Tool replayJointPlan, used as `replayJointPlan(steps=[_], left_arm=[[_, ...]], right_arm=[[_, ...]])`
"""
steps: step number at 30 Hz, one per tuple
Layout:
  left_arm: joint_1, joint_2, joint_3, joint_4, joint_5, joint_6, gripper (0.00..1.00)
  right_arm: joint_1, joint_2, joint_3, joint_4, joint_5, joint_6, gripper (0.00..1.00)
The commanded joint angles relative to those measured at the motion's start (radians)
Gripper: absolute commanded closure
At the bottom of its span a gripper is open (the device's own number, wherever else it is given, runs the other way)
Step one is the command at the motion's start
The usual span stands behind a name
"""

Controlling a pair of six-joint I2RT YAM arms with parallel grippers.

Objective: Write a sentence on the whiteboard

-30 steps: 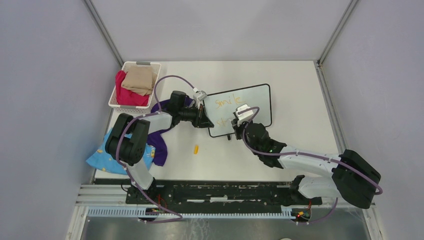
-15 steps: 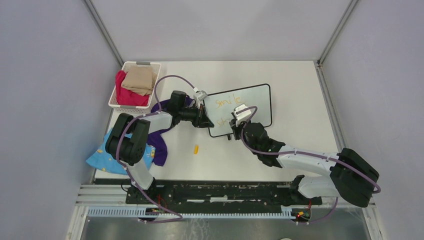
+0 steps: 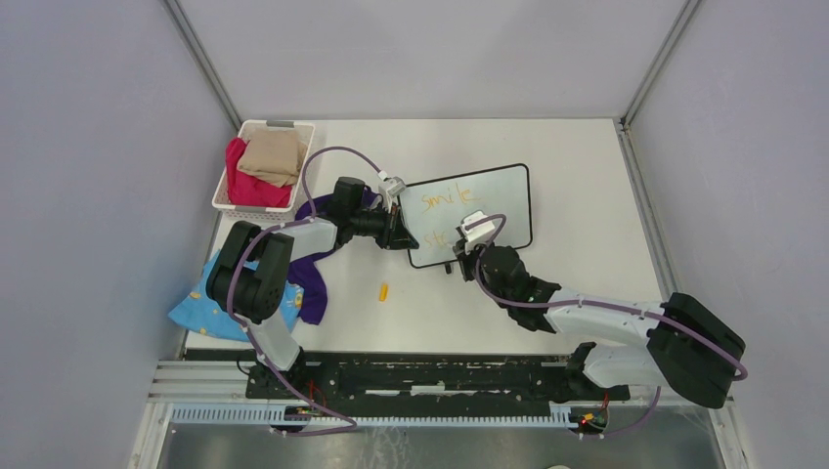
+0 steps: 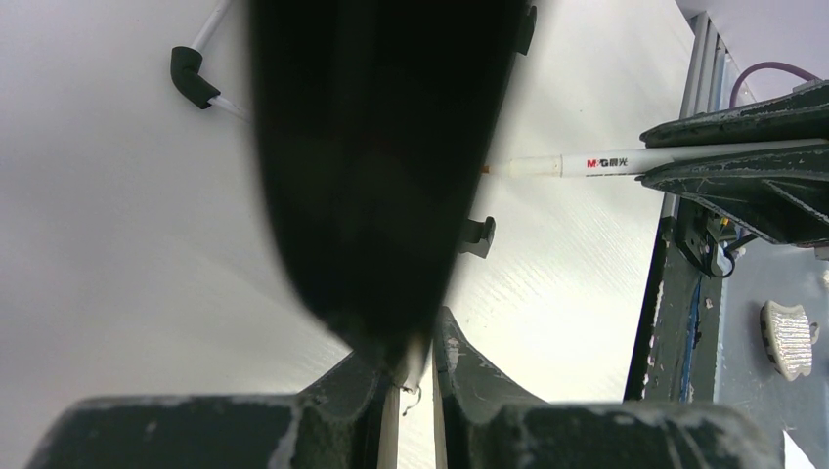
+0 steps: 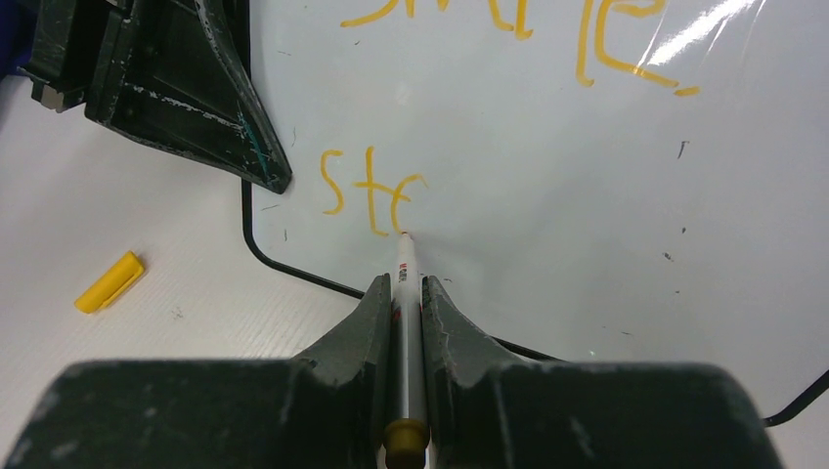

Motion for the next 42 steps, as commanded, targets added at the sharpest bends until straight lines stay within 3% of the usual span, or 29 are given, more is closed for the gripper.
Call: replayJointPlan(steps=[1,18,42], left_arm=[[-0.036,0.053,-0.011,-0.113,-0.110,0.089,0.97],[-0.039,0.053,-0.008,-0.116,-0.111,0.091,0.97],[-0.042,0.055,-0.008,-0.120,-0.116,0.094,0.98]], right_arm=[[-0.006,-0.029,0.015,0.007,0.072,-0.008,1.00],[-0.019,0.010,0.130,0.005,0.061,-0.053,1.00],[-0.021,-0.034,0.007,-0.008,0.061,-0.013,1.00]])
